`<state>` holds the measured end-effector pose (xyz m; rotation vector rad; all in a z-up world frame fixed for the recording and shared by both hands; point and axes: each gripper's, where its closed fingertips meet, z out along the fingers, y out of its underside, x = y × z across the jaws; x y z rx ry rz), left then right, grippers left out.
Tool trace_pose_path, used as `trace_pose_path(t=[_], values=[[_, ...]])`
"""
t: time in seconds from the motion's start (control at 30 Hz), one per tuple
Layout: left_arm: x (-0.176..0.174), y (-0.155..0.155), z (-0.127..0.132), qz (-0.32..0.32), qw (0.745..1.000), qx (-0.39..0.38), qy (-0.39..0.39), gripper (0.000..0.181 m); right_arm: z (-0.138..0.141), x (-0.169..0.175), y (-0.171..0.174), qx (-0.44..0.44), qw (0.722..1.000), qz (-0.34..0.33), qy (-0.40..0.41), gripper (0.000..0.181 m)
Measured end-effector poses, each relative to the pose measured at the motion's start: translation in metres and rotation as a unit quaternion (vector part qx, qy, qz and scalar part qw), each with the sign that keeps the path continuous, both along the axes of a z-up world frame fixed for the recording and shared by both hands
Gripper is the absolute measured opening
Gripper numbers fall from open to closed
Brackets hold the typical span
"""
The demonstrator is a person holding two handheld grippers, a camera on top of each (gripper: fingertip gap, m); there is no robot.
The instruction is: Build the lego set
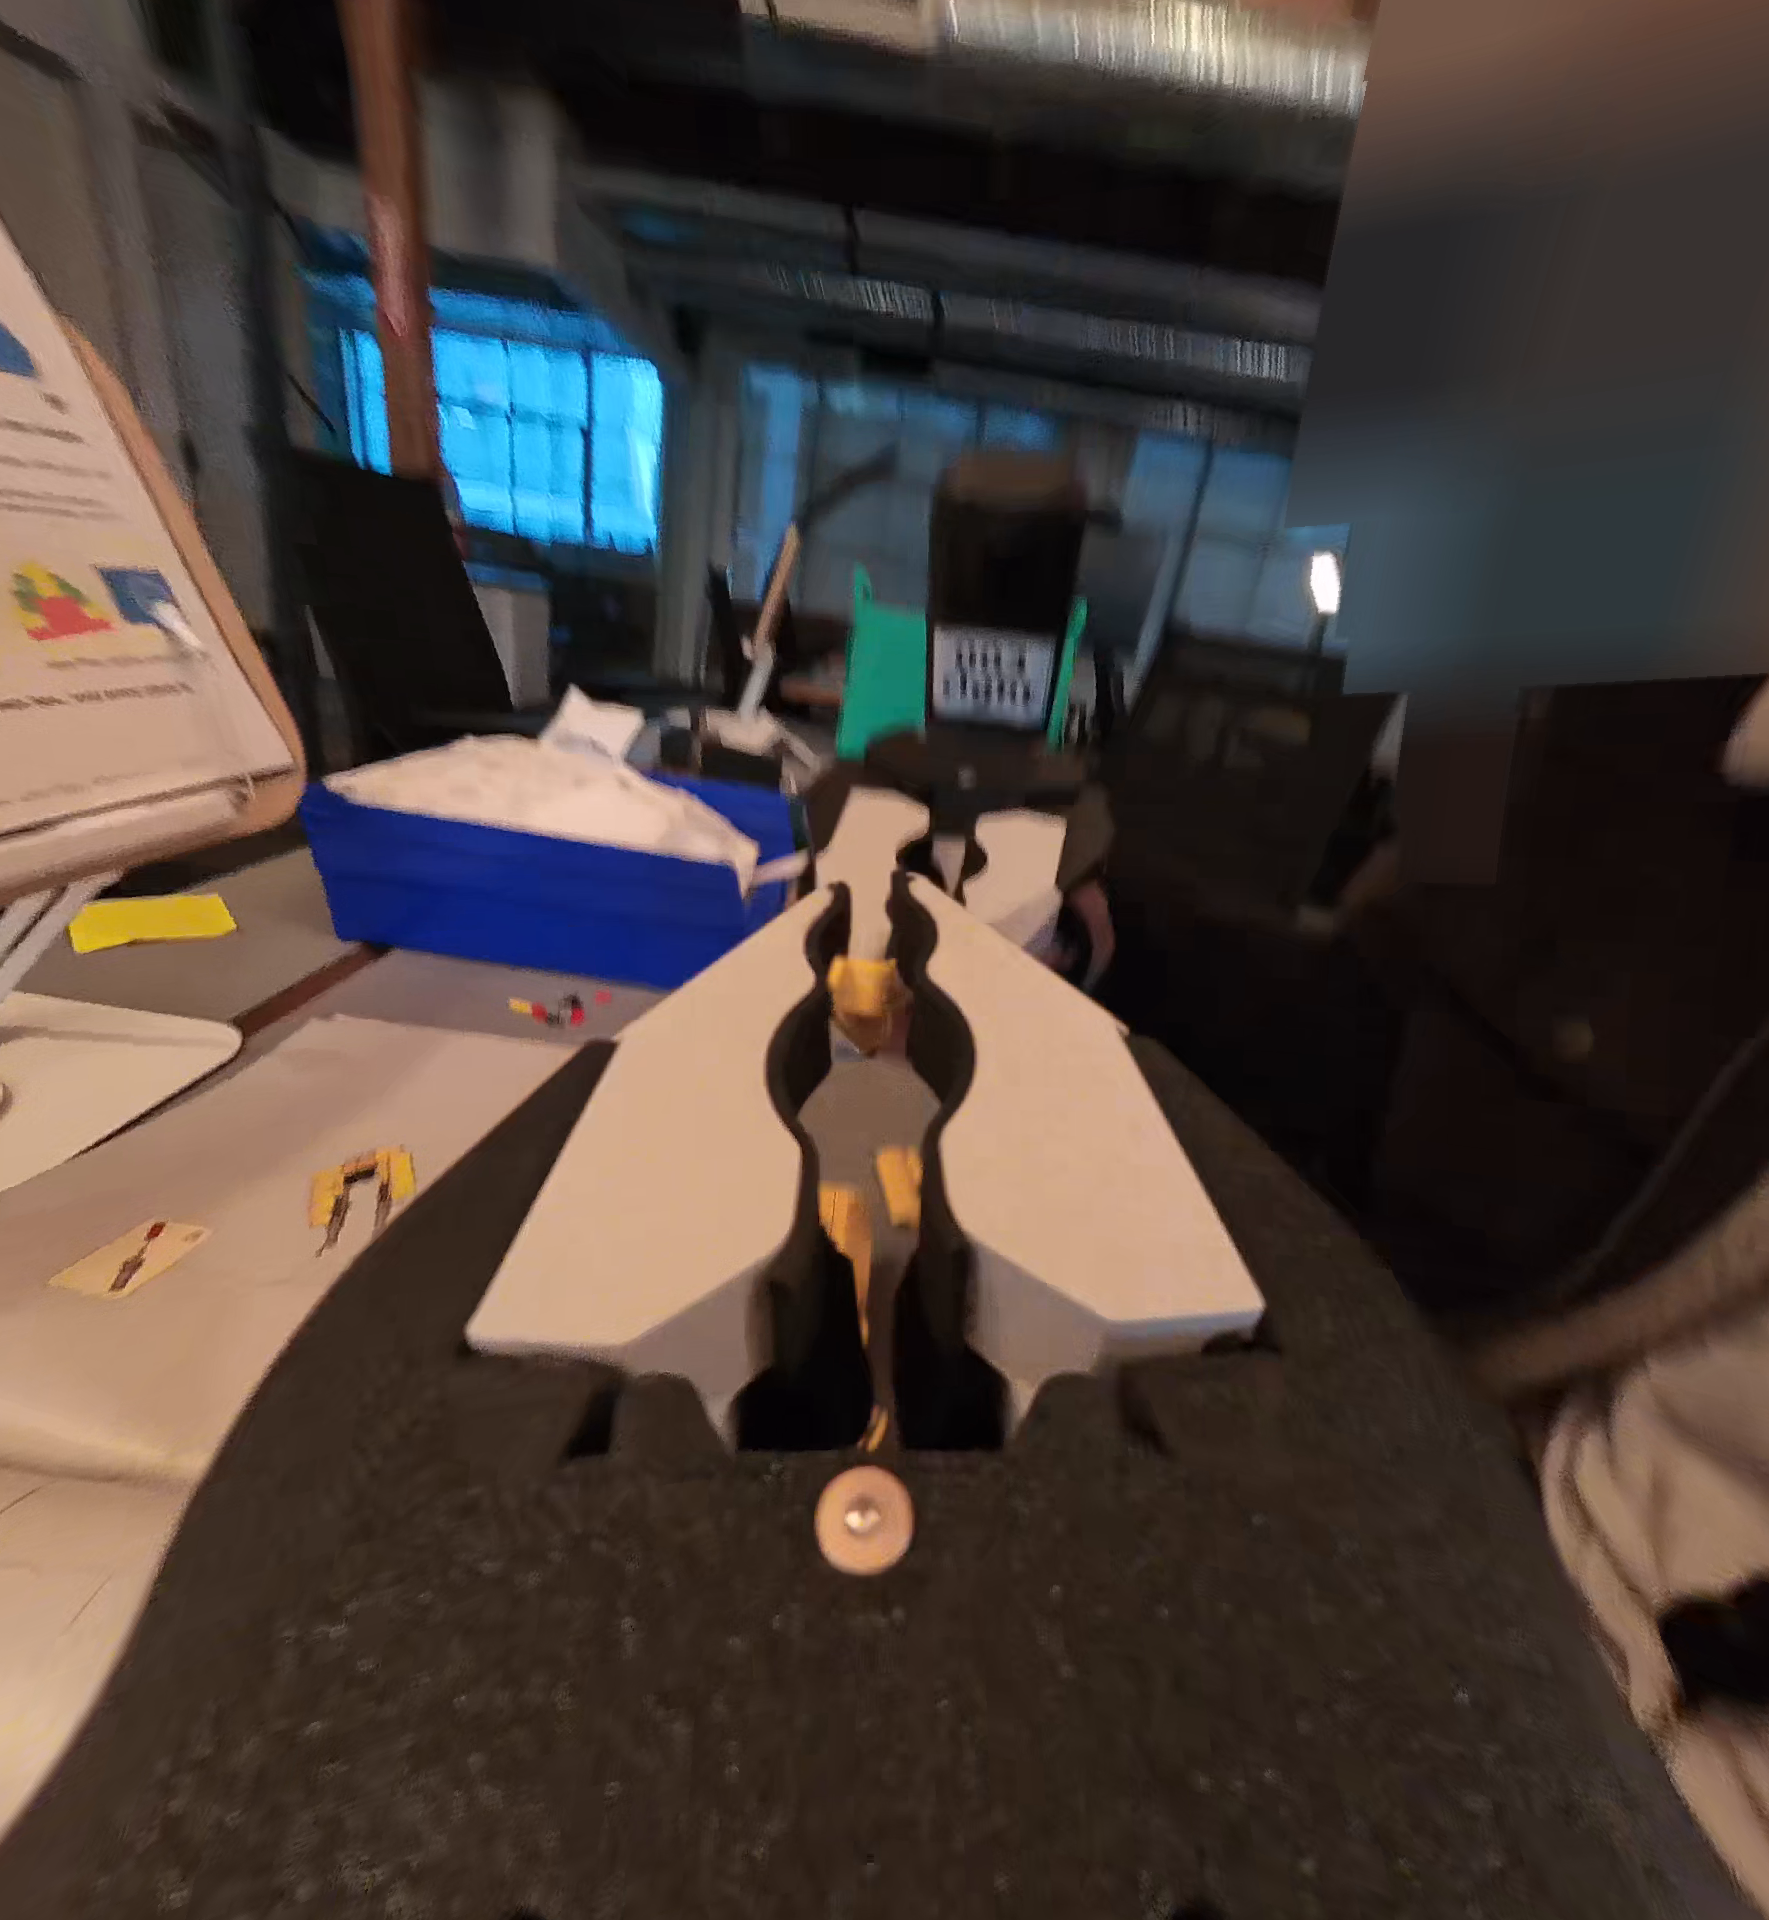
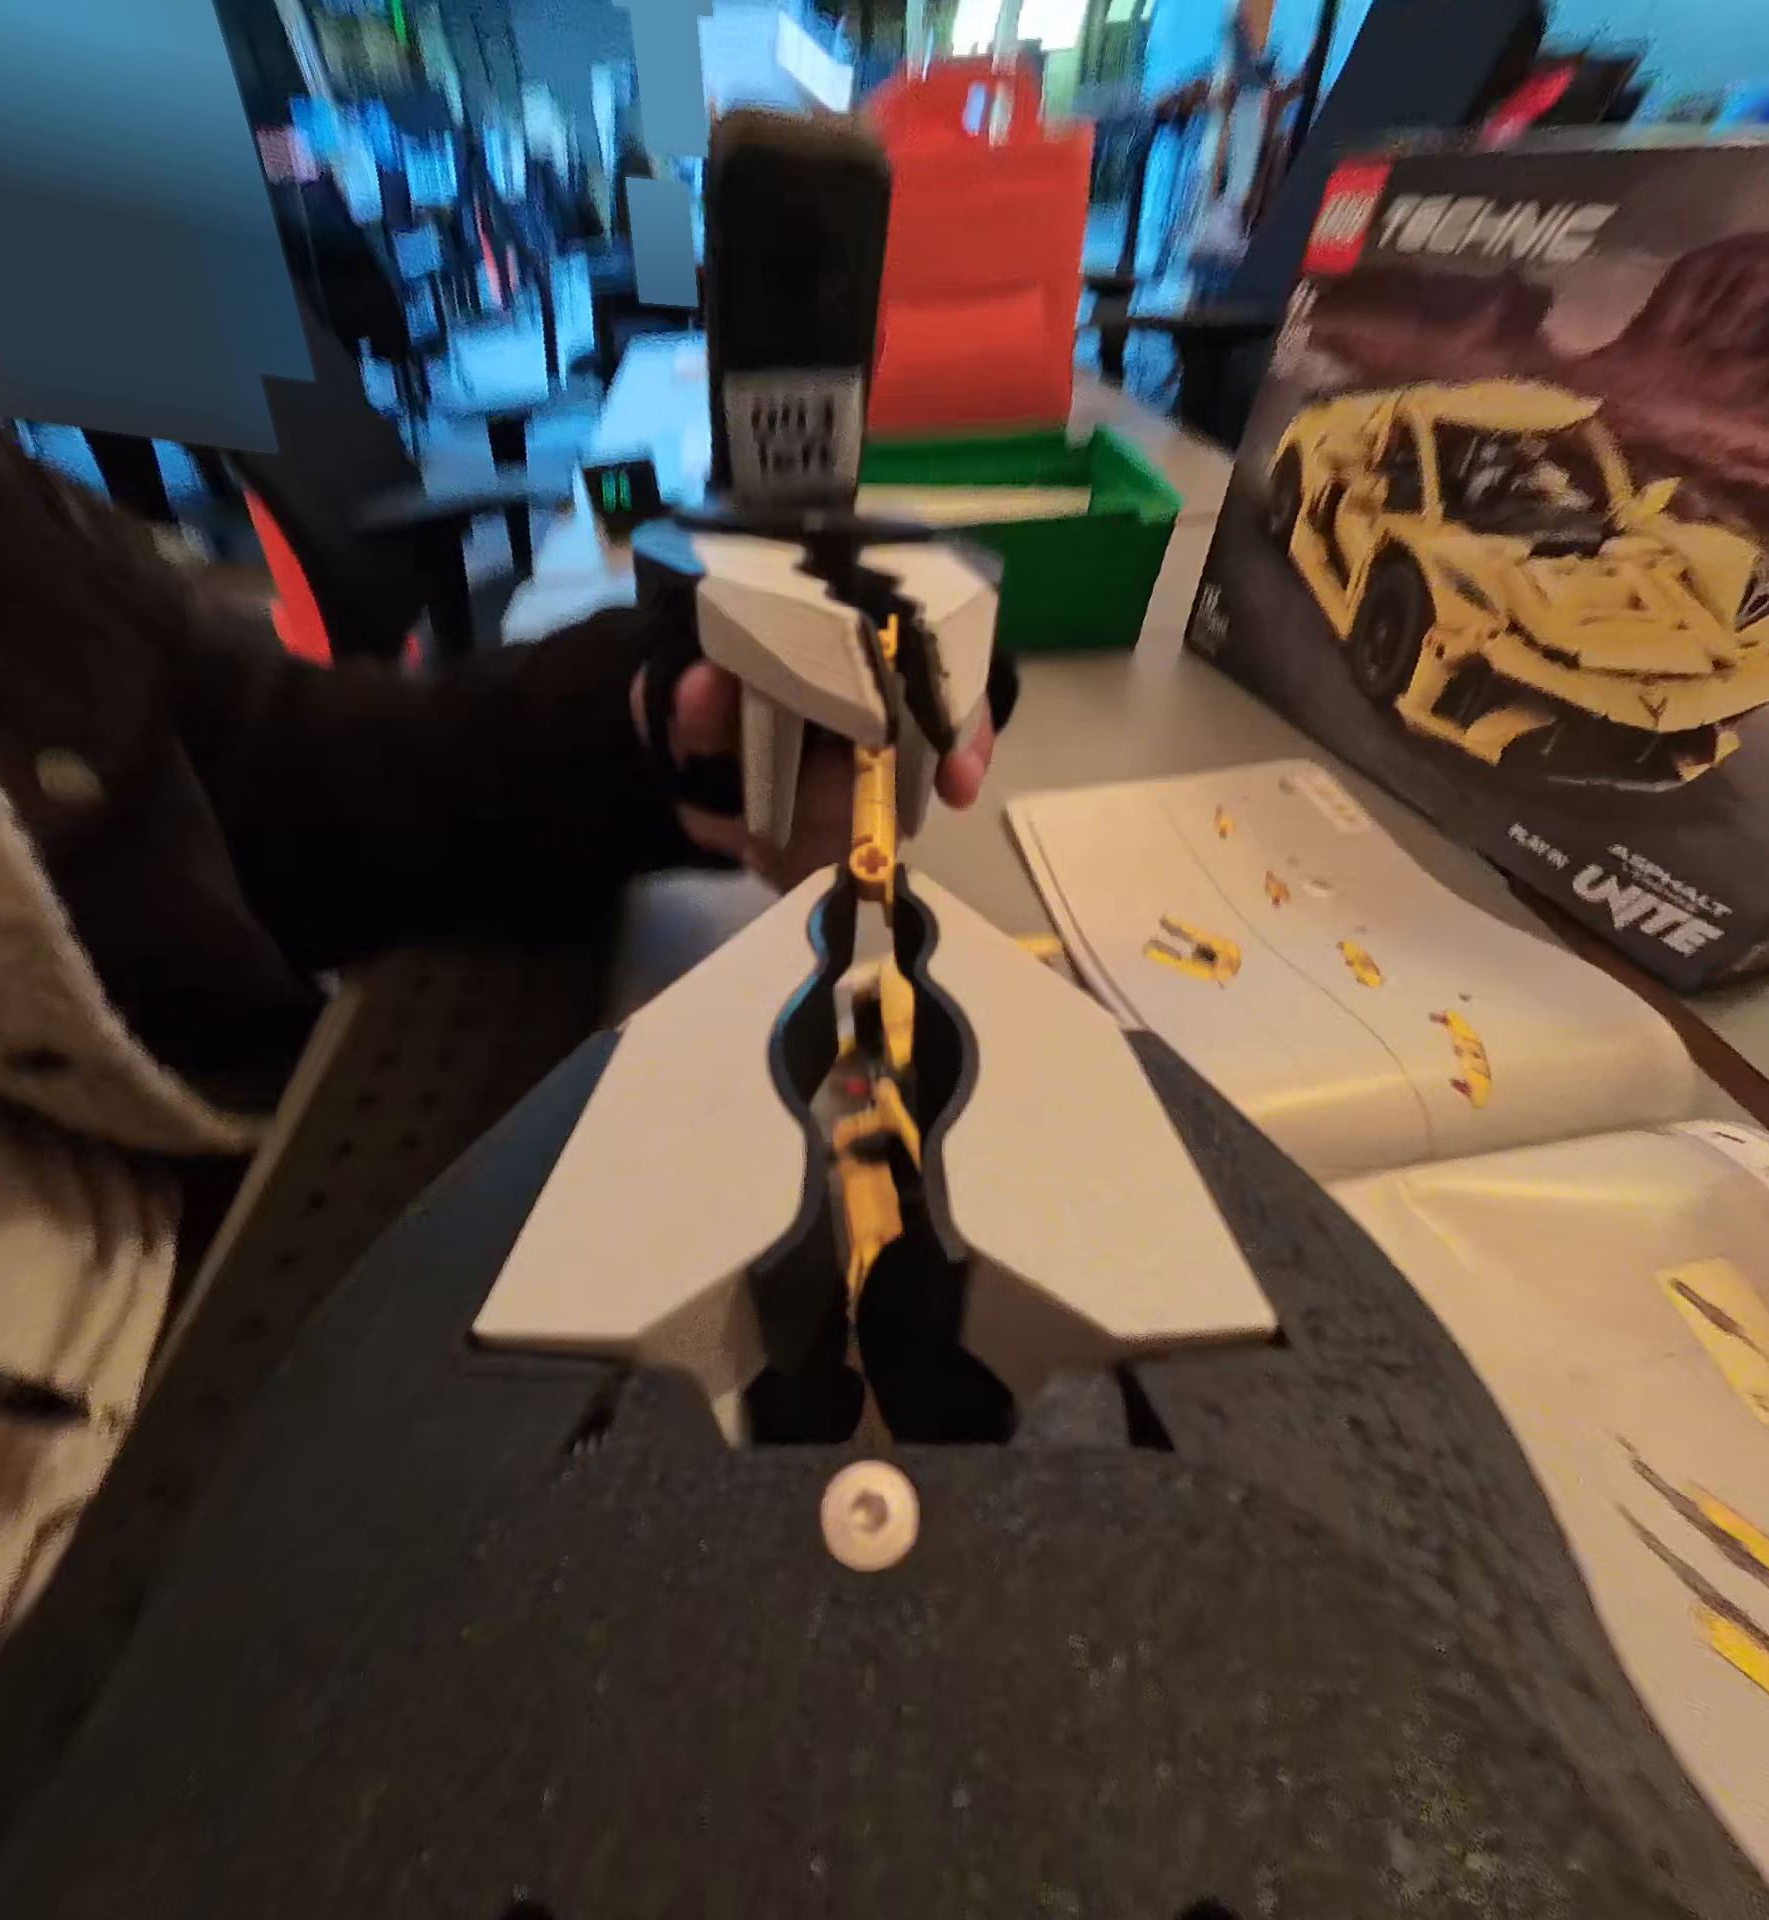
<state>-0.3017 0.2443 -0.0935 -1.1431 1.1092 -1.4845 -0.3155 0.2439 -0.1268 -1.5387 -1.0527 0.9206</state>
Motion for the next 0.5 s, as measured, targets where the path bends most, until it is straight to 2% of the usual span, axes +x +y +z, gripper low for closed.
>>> trace_pose_path(t=[0.1,0.2,0.37,0.5], values=[[-0.008,0.019,0.021,0.059,0.994,-0.029,-0.087,0.023,0.015,-0.004,0.004,-0.025,0.995,-0.007,0.100,0.006],[-0.025,0.033,0.037,0.097,0.981,-0.058,-0.158,0.023,0.026,-0.001,0.008,-0.037,0.984,-0.021,0.170,0.005],[-0.026,0.031,0.037,0.071,0.969,-0.120,-0.202,0.023,0.040,0.007,0.011,-0.057,0.965,-0.030,0.253,0.005],[-0.019,0.026,0.035,0.056,0.965,-0.144,-0.212,0.023,0.037,0.003,0.010,-0.063,0.966,-0.023,0.248,0.005]])
